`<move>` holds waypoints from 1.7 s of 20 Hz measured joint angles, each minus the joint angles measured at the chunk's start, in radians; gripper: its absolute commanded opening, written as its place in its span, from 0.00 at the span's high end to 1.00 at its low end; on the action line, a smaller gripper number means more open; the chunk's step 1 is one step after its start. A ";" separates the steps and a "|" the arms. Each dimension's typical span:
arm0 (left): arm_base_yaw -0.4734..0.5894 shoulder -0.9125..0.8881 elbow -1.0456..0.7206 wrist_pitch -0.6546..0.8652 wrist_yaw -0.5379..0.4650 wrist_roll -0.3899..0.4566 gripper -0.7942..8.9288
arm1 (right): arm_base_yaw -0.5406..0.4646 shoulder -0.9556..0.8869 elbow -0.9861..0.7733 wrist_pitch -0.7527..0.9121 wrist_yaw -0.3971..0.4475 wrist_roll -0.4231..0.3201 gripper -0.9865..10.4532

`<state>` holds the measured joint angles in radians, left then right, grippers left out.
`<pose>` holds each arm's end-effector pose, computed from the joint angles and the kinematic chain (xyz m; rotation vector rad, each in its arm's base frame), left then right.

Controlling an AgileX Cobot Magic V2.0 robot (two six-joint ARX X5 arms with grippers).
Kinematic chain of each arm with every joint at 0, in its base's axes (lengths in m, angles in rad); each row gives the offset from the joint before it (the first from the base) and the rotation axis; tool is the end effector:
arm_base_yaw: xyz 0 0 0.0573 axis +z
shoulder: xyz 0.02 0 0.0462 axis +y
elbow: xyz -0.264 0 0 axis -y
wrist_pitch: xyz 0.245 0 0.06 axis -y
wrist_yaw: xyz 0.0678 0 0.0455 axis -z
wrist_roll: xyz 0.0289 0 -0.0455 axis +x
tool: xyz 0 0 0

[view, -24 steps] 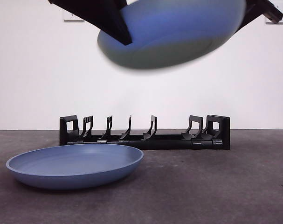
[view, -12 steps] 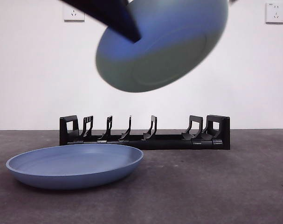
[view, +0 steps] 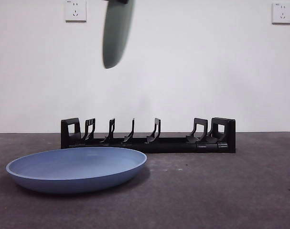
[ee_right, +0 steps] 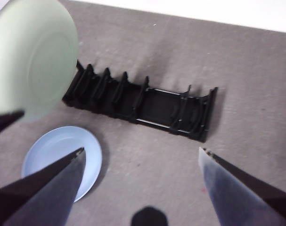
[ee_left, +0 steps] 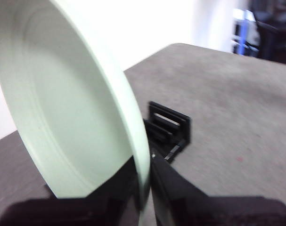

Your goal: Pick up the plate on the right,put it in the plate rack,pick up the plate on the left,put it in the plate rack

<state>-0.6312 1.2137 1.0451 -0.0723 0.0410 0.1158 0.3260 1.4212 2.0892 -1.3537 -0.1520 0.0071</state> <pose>0.2199 -0.1622 0.3458 0.1823 0.1960 -0.6822 0.1979 0.0715 0.5024 -0.0534 0.6910 0.4565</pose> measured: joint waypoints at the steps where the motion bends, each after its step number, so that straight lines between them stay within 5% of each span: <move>1: 0.022 0.003 0.000 0.013 0.009 -0.017 0.93 | 0.000 0.000 -0.005 0.000 -0.020 0.000 0.56; 5: 0.134 0.064 0.000 0.101 0.115 -0.079 0.93 | 0.001 0.000 -0.040 0.000 -0.109 0.000 0.56; 17: 0.251 0.361 0.000 0.233 0.198 -0.097 0.93 | 0.001 0.000 -0.092 0.000 -0.110 0.000 0.56; 34: 0.249 0.460 0.000 0.179 0.150 0.086 0.93 | 0.001 0.000 -0.119 0.000 -0.109 0.000 0.56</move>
<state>-0.3820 1.6733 1.0451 0.1070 0.1905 0.2020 0.3271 1.4212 1.9705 -1.3540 -0.2615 0.0071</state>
